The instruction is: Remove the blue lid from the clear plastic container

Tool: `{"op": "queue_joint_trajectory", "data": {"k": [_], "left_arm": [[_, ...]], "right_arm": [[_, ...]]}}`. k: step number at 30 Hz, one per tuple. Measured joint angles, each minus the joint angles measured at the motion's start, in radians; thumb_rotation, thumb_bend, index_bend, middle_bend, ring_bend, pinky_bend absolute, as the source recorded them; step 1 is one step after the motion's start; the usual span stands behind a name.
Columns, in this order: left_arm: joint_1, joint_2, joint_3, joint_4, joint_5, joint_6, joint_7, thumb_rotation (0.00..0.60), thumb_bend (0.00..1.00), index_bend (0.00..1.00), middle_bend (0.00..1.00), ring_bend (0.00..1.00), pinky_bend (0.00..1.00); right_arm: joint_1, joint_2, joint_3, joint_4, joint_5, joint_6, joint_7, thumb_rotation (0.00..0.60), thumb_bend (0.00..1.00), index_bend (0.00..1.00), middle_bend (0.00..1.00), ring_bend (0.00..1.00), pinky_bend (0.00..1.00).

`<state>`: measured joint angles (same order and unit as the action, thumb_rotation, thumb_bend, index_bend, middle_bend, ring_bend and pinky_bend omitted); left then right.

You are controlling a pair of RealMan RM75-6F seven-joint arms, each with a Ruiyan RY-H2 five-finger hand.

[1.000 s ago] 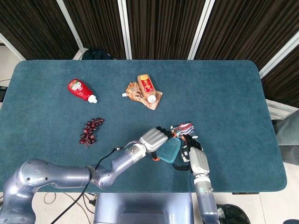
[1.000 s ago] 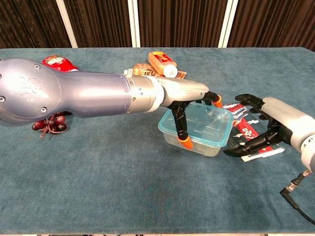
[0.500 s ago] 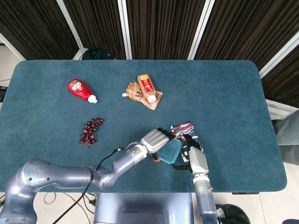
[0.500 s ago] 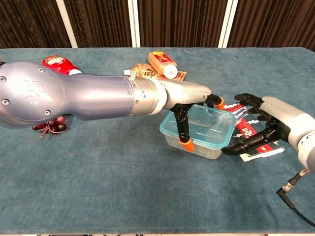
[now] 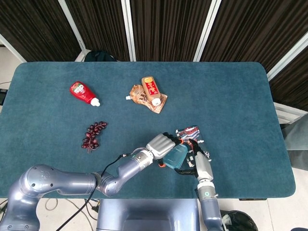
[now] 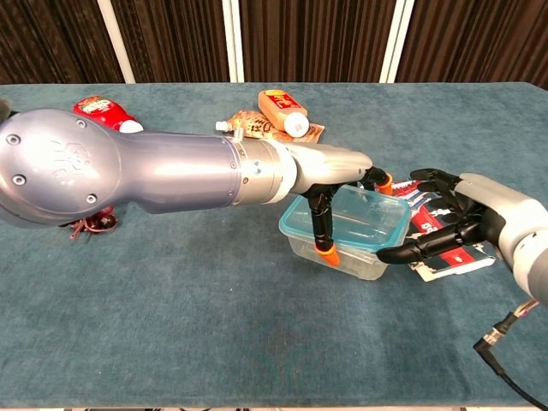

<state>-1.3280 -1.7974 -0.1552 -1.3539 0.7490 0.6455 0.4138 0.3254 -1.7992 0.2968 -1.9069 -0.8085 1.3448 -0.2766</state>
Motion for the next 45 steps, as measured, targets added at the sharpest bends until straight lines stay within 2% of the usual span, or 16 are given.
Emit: {"op": "queue_joint_trajectory", "data": {"k": [5, 12, 20, 31, 32, 34, 35, 36, 38, 41, 45], "left_arm": [[-0.002, -0.001, -0.001, -0.005, -0.003, -0.003, -0.003, 0.600, 0.00, 0.14, 0.17, 0.20, 0.40], [-0.006, 0.013, -0.013, -0.020, -0.015, -0.048, -0.034, 0.600, 0.00, 0.00, 0.03, 0.06, 0.26], [-0.022, 0.050, -0.026, -0.026, -0.048, -0.135, -0.088, 0.600, 0.00, 0.00, 0.00, 0.03, 0.23], [-0.032, 0.060, -0.019, -0.024, -0.032, -0.146, -0.122, 0.600, 0.00, 0.00, 0.00, 0.03, 0.22], [-0.032, 0.060, -0.019, -0.023, -0.030, -0.142, -0.123, 0.600, 0.00, 0.00, 0.00, 0.02, 0.21], [-0.031, 0.060, -0.019, -0.022, -0.022, -0.129, -0.124, 0.600, 0.00, 0.00, 0.00, 0.00, 0.19], [-0.030, 0.060, -0.019, -0.021, -0.019, -0.122, -0.124, 0.600, 0.00, 0.00, 0.00, 0.00, 0.18], [-0.029, 0.060, -0.019, -0.019, -0.015, -0.111, -0.123, 0.600, 0.00, 0.00, 0.00, 0.00, 0.17], [-0.028, 0.059, -0.018, -0.017, -0.008, -0.094, -0.121, 0.600, 0.00, 0.00, 0.00, 0.00, 0.16], [-0.025, 0.058, -0.015, -0.016, 0.001, -0.067, -0.115, 0.600, 0.00, 0.00, 0.00, 0.00, 0.15], [-0.020, 0.062, -0.012, -0.028, 0.007, -0.040, -0.107, 0.600, 0.00, 0.00, 0.00, 0.00, 0.14]], "right_arm": [[0.003, -0.010, 0.012, 0.001, 0.018, 0.002, 0.007, 0.600, 0.17, 0.00, 0.00, 0.00, 0.00], [0.014, -0.016, 0.002, 0.038, -0.049, 0.008, 0.007, 0.600, 0.17, 0.00, 0.00, 0.00, 0.00], [0.022, -0.017, -0.046, 0.146, -0.239, 0.022, 0.055, 0.600, 0.17, 0.00, 0.00, 0.00, 0.00], [0.010, -0.022, -0.071, 0.202, -0.285, 0.030, 0.096, 0.600, 0.17, 0.01, 0.00, 0.00, 0.00], [0.009, -0.022, -0.071, 0.204, -0.287, 0.031, 0.099, 0.600, 0.17, 0.04, 0.00, 0.00, 0.00], [0.008, -0.022, -0.071, 0.207, -0.294, 0.033, 0.104, 0.600, 0.17, 0.18, 0.04, 0.00, 0.00], [0.007, -0.022, -0.071, 0.209, -0.297, 0.035, 0.106, 0.600, 0.18, 0.28, 0.08, 0.00, 0.00], [0.007, -0.023, -0.070, 0.212, -0.301, 0.036, 0.109, 0.600, 0.21, 0.36, 0.11, 0.00, 0.00], [0.006, -0.024, -0.066, 0.215, -0.309, 0.038, 0.116, 0.600, 0.27, 0.45, 0.14, 0.00, 0.00], [0.007, -0.027, -0.060, 0.219, -0.313, 0.036, 0.122, 0.600, 0.39, 0.51, 0.14, 0.00, 0.00], [0.010, -0.030, -0.049, 0.220, -0.303, 0.031, 0.121, 0.600, 0.48, 0.55, 0.14, 0.00, 0.00]]}}
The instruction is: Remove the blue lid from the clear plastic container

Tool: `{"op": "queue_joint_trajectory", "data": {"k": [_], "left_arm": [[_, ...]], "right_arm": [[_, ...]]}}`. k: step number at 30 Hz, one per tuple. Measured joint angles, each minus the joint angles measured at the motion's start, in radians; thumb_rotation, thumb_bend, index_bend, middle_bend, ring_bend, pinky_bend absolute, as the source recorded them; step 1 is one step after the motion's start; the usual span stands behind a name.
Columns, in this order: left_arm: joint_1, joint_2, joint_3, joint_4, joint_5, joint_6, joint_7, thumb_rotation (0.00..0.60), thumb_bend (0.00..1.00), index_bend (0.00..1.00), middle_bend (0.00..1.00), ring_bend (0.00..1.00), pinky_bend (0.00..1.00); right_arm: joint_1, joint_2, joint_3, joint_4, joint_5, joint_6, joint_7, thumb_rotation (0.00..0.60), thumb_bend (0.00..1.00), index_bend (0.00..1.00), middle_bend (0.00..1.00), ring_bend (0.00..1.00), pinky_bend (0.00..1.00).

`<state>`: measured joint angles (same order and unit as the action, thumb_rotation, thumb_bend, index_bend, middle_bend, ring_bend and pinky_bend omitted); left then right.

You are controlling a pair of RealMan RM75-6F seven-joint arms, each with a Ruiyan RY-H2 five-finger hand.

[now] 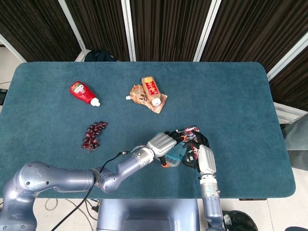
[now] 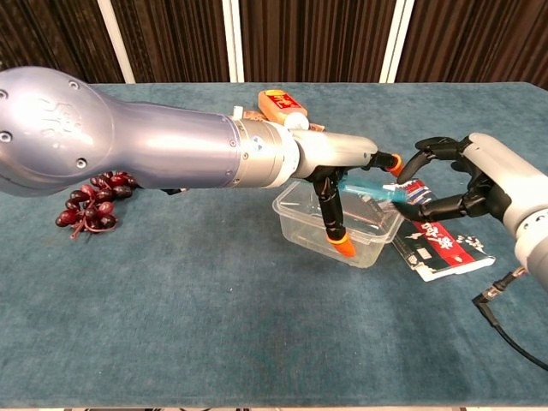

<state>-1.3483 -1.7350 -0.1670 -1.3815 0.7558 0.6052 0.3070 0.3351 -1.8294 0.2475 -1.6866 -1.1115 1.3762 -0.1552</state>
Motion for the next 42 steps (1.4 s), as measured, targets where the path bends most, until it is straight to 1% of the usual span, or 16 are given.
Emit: {"op": "queue_joint_trajectory", "data": {"k": [6, 12, 17, 22, 31, 37, 42], "left_arm": [[0.012, 0.026, 0.009, -0.033, 0.015, 0.022, 0.007, 0.600, 0.00, 0.00, 0.00, 0.00, 0.12], [0.025, 0.054, 0.018, -0.058, 0.017, 0.026, 0.004, 0.600, 0.00, 0.00, 0.00, 0.00, 0.11], [0.033, 0.072, 0.023, -0.077, 0.024, 0.028, 0.001, 0.600, 0.00, 0.00, 0.00, 0.00, 0.11], [0.049, 0.097, 0.015, -0.103, 0.049, 0.057, -0.009, 0.600, 0.00, 0.00, 0.00, 0.00, 0.11], [0.111, 0.193, -0.026, -0.196, 0.136, 0.141, -0.067, 0.600, 0.00, 0.00, 0.00, 0.00, 0.11], [0.163, 0.271, -0.025, -0.260, 0.195, 0.190, -0.087, 0.600, 0.00, 0.00, 0.00, 0.00, 0.11], [0.216, 0.334, -0.011, -0.308, 0.240, 0.240, -0.102, 0.600, 0.00, 0.00, 0.00, 0.00, 0.11]], "right_arm": [[0.009, -0.010, 0.027, 0.003, 0.024, -0.008, -0.008, 0.600, 0.54, 0.59, 0.14, 0.00, 0.00], [0.016, -0.017, 0.039, 0.000, 0.029, -0.010, -0.018, 0.600, 0.59, 0.64, 0.15, 0.00, 0.00], [0.015, -0.022, 0.039, -0.002, 0.029, -0.004, -0.024, 0.600, 0.60, 0.68, 0.15, 0.00, 0.00], [0.015, -0.022, 0.053, -0.006, 0.033, 0.002, -0.021, 0.600, 0.60, 0.70, 0.16, 0.00, 0.00], [0.036, -0.030, 0.110, -0.032, 0.031, 0.004, -0.001, 0.600, 0.60, 0.70, 0.16, 0.00, 0.00], [0.056, -0.027, 0.163, -0.028, 0.058, 0.001, -0.022, 0.600, 0.60, 0.71, 0.16, 0.00, 0.00], [0.064, 0.008, 0.199, -0.014, 0.101, -0.006, -0.061, 0.600, 0.60, 0.71, 0.16, 0.00, 0.00]]}}
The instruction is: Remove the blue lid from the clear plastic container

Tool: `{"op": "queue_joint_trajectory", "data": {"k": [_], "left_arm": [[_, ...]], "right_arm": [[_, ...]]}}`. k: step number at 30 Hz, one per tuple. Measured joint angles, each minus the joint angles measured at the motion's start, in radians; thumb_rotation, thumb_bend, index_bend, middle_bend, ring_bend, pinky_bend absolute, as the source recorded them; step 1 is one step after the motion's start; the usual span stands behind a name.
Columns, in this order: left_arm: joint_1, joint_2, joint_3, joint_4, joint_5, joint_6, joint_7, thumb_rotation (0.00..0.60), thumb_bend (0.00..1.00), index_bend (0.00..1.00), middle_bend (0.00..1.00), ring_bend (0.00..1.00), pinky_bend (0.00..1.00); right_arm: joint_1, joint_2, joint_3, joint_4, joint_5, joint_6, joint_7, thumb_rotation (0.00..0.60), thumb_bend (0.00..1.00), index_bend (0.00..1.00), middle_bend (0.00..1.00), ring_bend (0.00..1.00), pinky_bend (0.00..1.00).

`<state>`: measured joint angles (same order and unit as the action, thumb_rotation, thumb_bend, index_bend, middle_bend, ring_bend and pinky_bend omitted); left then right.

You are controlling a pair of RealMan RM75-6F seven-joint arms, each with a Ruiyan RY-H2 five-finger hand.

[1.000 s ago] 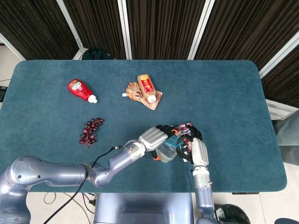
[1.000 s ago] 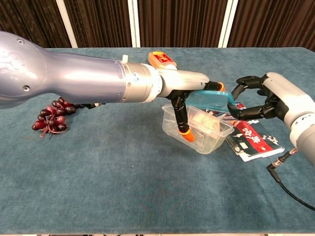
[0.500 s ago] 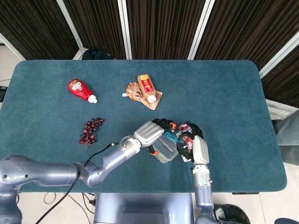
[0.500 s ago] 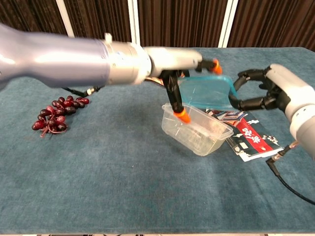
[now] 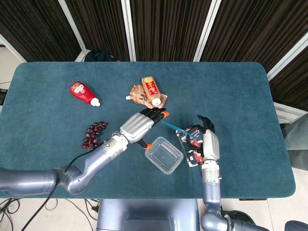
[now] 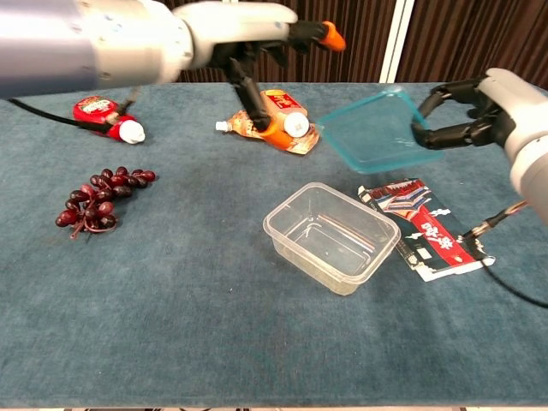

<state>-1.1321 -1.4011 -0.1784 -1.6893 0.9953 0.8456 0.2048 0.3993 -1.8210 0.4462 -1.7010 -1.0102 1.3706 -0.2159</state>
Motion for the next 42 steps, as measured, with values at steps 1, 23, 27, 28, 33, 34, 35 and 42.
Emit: {"op": "queue_joint_trajectory", "data": {"k": [1, 23, 27, 28, 33, 34, 35, 42], "left_arm": [[0.012, 0.013, 0.004, -0.010, 0.010, 0.010, -0.003, 0.600, 0.00, 0.00, 0.00, 0.00, 0.11], [0.265, 0.283, 0.121, -0.246, 0.222, 0.161, -0.116, 0.600, 0.00, 0.00, 0.00, 0.00, 0.11], [0.319, 0.322, 0.156, -0.277, 0.290, 0.205, -0.129, 0.600, 0.00, 0.00, 0.00, 0.00, 0.11], [0.333, 0.330, 0.164, -0.282, 0.302, 0.216, -0.132, 0.600, 0.00, 0.00, 0.00, 0.00, 0.11], [0.407, 0.366, 0.204, -0.304, 0.347, 0.279, -0.147, 0.600, 0.00, 0.00, 0.00, 0.00, 0.10], [0.421, 0.372, 0.211, -0.307, 0.357, 0.292, -0.149, 0.600, 0.00, 0.00, 0.00, 0.00, 0.10], [0.435, 0.377, 0.218, -0.309, 0.365, 0.305, -0.150, 0.600, 0.00, 0.00, 0.00, 0.00, 0.10], [0.583, 0.409, 0.307, -0.305, 0.439, 0.442, -0.129, 0.600, 0.00, 0.00, 0.00, 0.00, 0.01]], "right_arm": [[0.000, 0.009, 0.003, 0.003, 0.010, -0.002, -0.009, 0.600, 0.60, 0.71, 0.16, 0.00, 0.00], [0.093, 0.124, 0.076, 0.064, 0.225, 0.019, -0.335, 0.600, 0.45, 0.00, 0.00, 0.00, 0.00], [0.095, 0.149, 0.104, 0.046, 0.231, 0.035, -0.336, 0.600, 0.45, 0.00, 0.00, 0.00, 0.00], [0.092, 0.159, 0.104, 0.033, 0.233, 0.038, -0.338, 0.600, 0.45, 0.00, 0.00, 0.00, 0.00], [0.042, 0.243, 0.082, -0.051, 0.229, 0.049, -0.333, 0.600, 0.41, 0.00, 0.00, 0.00, 0.00], [0.028, 0.262, 0.074, -0.069, 0.226, 0.049, -0.329, 0.600, 0.37, 0.00, 0.00, 0.00, 0.00], [0.008, 0.289, 0.060, -0.093, 0.220, 0.049, -0.322, 0.600, 0.34, 0.00, 0.00, 0.00, 0.00], [-0.129, 0.479, -0.080, -0.189, 0.089, 0.037, -0.242, 0.600, 0.22, 0.00, 0.00, 0.00, 0.00]]}}
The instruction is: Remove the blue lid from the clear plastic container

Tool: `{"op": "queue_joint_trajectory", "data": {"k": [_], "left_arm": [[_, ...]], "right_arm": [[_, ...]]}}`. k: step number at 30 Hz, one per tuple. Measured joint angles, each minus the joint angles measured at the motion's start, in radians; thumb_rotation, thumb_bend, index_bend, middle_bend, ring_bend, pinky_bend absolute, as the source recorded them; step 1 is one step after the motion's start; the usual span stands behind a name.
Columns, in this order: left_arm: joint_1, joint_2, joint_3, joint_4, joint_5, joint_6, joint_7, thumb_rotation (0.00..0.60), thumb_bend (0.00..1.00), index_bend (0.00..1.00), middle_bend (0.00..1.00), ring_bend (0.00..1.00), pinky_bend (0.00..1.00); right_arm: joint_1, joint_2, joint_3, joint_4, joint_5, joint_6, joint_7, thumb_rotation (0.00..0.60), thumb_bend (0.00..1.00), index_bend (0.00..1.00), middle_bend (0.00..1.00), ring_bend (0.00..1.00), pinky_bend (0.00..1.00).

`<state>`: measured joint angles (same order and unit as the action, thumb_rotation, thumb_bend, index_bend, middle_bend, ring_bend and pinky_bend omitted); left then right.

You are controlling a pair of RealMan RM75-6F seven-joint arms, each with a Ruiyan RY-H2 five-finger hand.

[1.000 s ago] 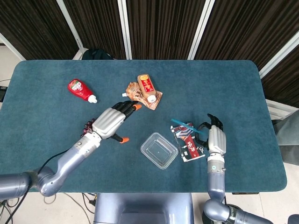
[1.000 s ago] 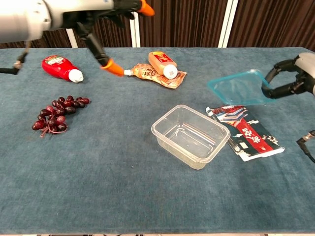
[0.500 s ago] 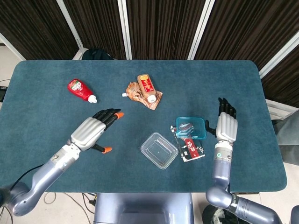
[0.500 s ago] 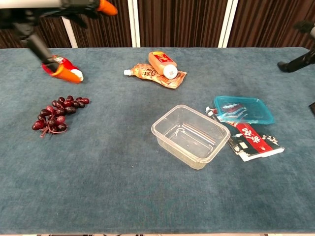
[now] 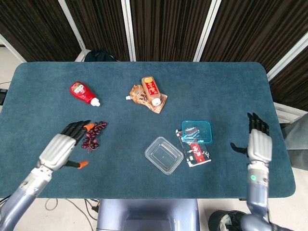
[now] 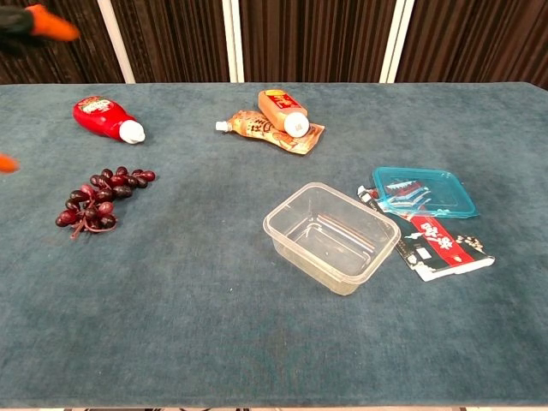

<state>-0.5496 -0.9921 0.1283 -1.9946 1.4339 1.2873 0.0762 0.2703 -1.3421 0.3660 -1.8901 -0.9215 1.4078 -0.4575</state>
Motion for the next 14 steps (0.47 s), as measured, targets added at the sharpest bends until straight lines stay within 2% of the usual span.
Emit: {"op": "queue_joint_trajectory", "data": {"k": [7, 11, 14], "left_arm": [[0.166, -0.006, 0.075, 0.065, 0.062, 0.168, 0.026, 0.600, 0.00, 0.00, 0.00, 0.00, 0.00], [0.268, -0.025, 0.107, 0.161, 0.112, 0.276, 0.041, 0.600, 0.00, 0.00, 0.00, 0.00, 0.00], [0.329, -0.039, 0.120, 0.229, 0.137, 0.340, 0.049, 0.600, 0.00, 0.00, 0.00, 0.00, 0.00]], "right_arm": [[-0.126, 0.199, -0.166, -0.007, -0.256, -0.012, 0.167, 0.600, 0.19, 0.00, 0.00, 0.00, 0.00], [-0.182, 0.278, -0.251, 0.048, -0.443, 0.003, 0.282, 0.600, 0.18, 0.00, 0.00, 0.00, 0.00], [-0.209, 0.320, -0.292, 0.121, -0.557, 0.032, 0.351, 0.600, 0.18, 0.00, 0.00, 0.00, 0.00]]}}
